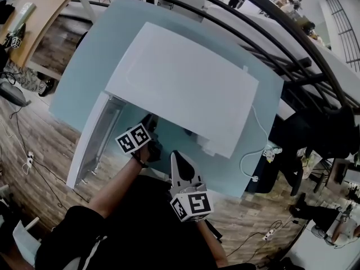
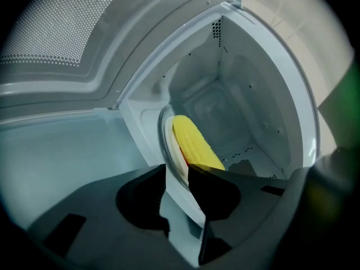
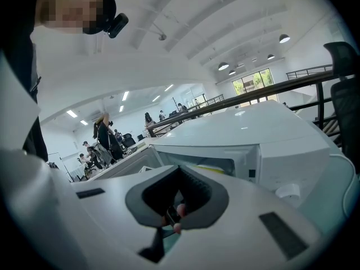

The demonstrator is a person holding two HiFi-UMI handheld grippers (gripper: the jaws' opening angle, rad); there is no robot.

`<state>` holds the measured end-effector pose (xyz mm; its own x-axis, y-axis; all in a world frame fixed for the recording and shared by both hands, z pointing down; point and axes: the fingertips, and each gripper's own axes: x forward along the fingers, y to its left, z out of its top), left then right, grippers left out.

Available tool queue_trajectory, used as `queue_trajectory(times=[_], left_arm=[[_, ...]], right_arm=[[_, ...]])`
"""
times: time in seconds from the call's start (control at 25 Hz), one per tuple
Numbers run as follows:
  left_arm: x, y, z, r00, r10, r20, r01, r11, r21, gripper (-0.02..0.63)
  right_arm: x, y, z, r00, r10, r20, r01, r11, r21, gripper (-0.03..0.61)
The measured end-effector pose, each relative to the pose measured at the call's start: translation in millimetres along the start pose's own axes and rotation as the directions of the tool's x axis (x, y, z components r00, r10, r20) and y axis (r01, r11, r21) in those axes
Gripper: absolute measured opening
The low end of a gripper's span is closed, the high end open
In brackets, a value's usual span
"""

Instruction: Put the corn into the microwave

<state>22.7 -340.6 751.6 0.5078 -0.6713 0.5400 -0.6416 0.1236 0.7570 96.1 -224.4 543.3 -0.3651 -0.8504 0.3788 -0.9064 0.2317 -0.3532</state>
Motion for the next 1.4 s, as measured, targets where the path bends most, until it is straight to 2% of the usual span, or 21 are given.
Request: queue_trajectory(times=[0.24,0.52,0.68,0.96,1.24,1.4], left_arm=[[-22.0,-0.4,0.8,1.0,-0.006,-0.002,0.006,0.999,0.046,0.103],[-55.8,-18.0,-3.2,0.996,-0.087,-0.03,0.091,0.988,0.127,0.101],[-75.3,-35.7,-5.2,0.99,-0.14,-0.037,0.144,0.971,0.19,0.041],[-110.4,-68.7,-5.0,0.975,-0.216,-0.057,0.222,0.914,0.339,0.003],[-144.5,-89.6,-7.7,0.958,-0.28,-0.065,0.281,0.867,0.411,0.003],[-162.6,-104.5,-1.6,0.946,-0.32,-0.042,0.303,0.836,0.456,0.003]], right_arm=[[-2.7,5.0,-0.8,1.0,-0.006,0.018,0.006,1.0,-0.007,0.009],[-7.9,11.5,-6.2,0.999,-0.016,0.033,0.016,1.0,-0.004,0.008],[-13.9,13.6,-14.1,0.999,-0.022,0.042,0.021,1.0,0.007,0.009],[-21.8,25.0,-18.0,0.998,-0.021,0.067,0.019,1.0,0.023,0.009],[-31.4,32.4,-16.3,0.994,-0.032,0.101,0.03,0.999,0.028,0.009],[-39.6,33.2,-12.4,0.991,-0.043,0.127,0.041,0.999,0.018,0.009]])
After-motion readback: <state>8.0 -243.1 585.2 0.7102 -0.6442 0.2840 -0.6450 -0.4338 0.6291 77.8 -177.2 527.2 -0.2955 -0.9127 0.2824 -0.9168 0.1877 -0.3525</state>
